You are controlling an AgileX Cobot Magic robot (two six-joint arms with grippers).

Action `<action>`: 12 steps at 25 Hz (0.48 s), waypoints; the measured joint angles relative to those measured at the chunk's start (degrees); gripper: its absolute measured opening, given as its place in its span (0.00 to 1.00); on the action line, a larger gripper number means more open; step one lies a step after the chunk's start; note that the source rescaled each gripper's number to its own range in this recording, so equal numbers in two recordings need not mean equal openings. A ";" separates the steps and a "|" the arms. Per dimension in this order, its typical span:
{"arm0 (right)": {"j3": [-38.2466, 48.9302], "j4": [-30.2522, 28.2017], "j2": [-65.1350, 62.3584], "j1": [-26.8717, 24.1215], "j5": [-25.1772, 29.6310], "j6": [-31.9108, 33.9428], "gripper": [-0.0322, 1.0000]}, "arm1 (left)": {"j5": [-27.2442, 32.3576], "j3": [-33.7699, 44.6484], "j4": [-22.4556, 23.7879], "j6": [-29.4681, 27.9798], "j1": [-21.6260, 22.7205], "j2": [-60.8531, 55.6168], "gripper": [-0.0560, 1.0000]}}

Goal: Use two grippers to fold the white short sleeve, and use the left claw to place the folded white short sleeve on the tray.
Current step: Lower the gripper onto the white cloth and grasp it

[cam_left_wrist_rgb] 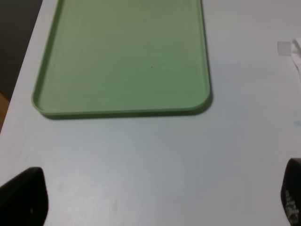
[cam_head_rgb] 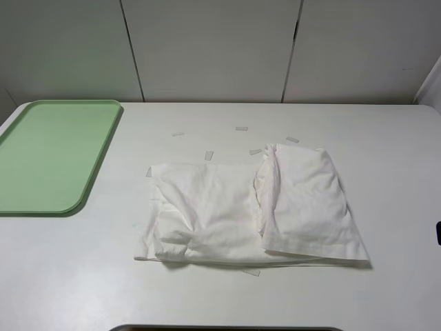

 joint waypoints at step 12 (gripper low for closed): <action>0.00 7.89 -0.79 -9.82 -0.64 0.04 1.00 | 0.00 0.00 0.00 0.00 0.00 0.00 1.00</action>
